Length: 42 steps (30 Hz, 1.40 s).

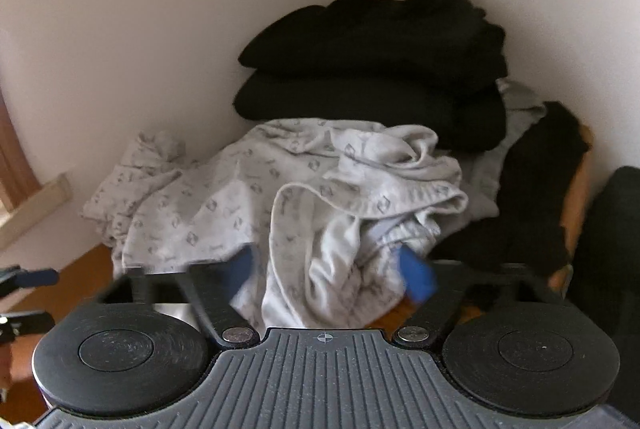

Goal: Fold clothes
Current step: 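Reach both tools into the white printed garment and close both grippers on it, then lift the garment with both grippers and carry it toward the window sill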

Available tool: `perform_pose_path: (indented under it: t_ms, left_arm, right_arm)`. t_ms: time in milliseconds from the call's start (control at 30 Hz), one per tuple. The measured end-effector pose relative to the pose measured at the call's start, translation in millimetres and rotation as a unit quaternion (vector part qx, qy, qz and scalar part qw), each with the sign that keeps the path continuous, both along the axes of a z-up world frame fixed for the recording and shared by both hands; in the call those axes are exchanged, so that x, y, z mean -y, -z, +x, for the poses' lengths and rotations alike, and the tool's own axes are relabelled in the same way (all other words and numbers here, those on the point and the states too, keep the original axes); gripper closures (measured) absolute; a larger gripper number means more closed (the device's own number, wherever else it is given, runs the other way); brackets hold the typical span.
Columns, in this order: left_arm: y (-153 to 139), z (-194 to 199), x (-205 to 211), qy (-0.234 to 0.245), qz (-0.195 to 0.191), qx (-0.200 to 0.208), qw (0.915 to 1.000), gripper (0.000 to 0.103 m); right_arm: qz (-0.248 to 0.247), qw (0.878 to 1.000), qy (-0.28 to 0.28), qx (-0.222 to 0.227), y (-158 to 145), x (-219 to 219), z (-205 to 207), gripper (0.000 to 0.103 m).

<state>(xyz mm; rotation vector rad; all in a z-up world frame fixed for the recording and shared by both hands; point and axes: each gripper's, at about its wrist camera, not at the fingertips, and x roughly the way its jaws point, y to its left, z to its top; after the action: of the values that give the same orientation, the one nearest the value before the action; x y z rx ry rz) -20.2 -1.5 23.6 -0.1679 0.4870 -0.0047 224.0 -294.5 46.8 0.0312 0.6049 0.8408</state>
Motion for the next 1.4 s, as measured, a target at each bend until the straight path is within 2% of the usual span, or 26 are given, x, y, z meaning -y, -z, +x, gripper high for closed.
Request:
perform_pose_path:
  t_ms: [100,200,300,333,433,567,667,733,800,833,867,933,1000,1033,1067,1133,1200,1300,1333,1400]
  left_arm:
    - [-5.5,1.4,1.6,-0.007,-0.017,0.004,0.9998,0.0]
    - [-13.6,2.7,9.1,-0.024,-0.022,0.006,0.9994,0.003]
    - [-24.0,7.8,26.7,-0.035,-0.005,0.002,0.9994,0.007]
    - [-27.0,10.0,33.5,-0.04,0.002,0.0,0.9992,0.013]
    - [-31.3,22.1,56.0,-0.048,0.01,-0.012,0.9987,0.043]
    - [-25.1,32.7,90.0,-0.036,0.022,-0.025,0.9988,0.059]
    - [-14.1,35.2,116.2,-0.025,0.03,-0.03,0.9988,0.067]
    - [-8.4,37.7,128.9,-0.019,0.025,-0.03,0.9991,0.068]
    - [-4.9,42.3,145.1,-0.015,0.04,-0.037,0.9984,0.068]
    - [-3.5,45.0,153.0,-0.012,0.054,-0.041,0.9976,0.065]
    - [-1.5,47.7,159.5,-0.006,0.065,-0.048,0.9967,0.055]
    - [3.2,51.0,169.2,0.015,0.074,-0.059,0.9954,0.05]
    - [5.8,54.1,175.6,0.006,0.105,-0.062,0.9925,0.051]
    - [7.2,56.4,178.0,0.004,0.121,-0.068,0.9903,0.051]
    - [8.7,58.7,180.4,0.001,0.137,-0.074,0.9878,0.051]
    - [11.6,63.3,182.0,0.004,0.152,-0.084,0.9848,0.051]
    - [15.4,68.7,181.6,0.005,0.159,-0.097,0.9825,0.053]
    - [18.3,74.4,184.0,0.003,0.174,-0.099,0.9797,0.067]
    - [18.4,75.4,184.1,0.003,0.174,-0.102,0.9794,0.087]
    - [13.4,72.1,181.1,-0.006,0.166,-0.096,0.9814,0.093]
  right_arm:
    - [-0.008,1.0,-0.029,0.008,-1.4,-6.0,11.0,0.057]
    - [-0.026,0.998,-0.053,0.035,-6.0,-12.0,19.5,0.058]
    - [-0.044,0.993,-0.078,0.075,-12.6,-10.6,25.4,0.058]
    - [-0.047,0.991,-0.089,0.086,-14.8,-8.6,27.7,0.058]
    - [-0.062,0.983,-0.126,0.115,-16.4,-3.8,34.5,0.058]
    - [-0.085,0.969,-0.179,0.147,-11.5,-0.9,38.4,0.058]
    - [-0.107,0.955,-0.208,0.184,-8.7,2.7,34.3,0.058]
    - [-0.129,0.944,-0.219,0.213,-6.2,3.8,32.6,0.058]
    - [-0.152,0.934,-0.227,0.233,-2.0,2.7,34.0,0.058]
    - [-0.16,0.929,-0.233,0.237,0.3,1.9,35.6,0.058]
    - [-0.167,0.925,-0.238,0.243,2.7,1.0,37.0,0.058]
    - [-0.176,0.92,-0.239,0.255,5.5,-0.2,39.4,0.058]
    - [-0.172,0.921,-0.237,0.257,5.5,-1.3,42.3,0.059]
    - [-0.169,0.922,-0.236,0.255,4.9,-1.6,43.1,0.063]
    - [-0.168,0.923,-0.234,0.255,4.0,-2.6,43.6,0.069]
    - [-0.165,0.925,-0.227,0.257,0.9,-4.2,44.4,0.091]
    - [-0.154,0.929,-0.212,0.261,-5.8,-4.0,46.3,0.094]
    - [-0.115,0.939,-0.185,0.266,-26.6,1.1,49.5,0.095]
    - [-0.1,0.942,-0.179,0.266,-35.9,3.3,50.5,0.095]
    - [-0.081,0.944,-0.171,0.27,-52.2,6.2,50.8,0.095]
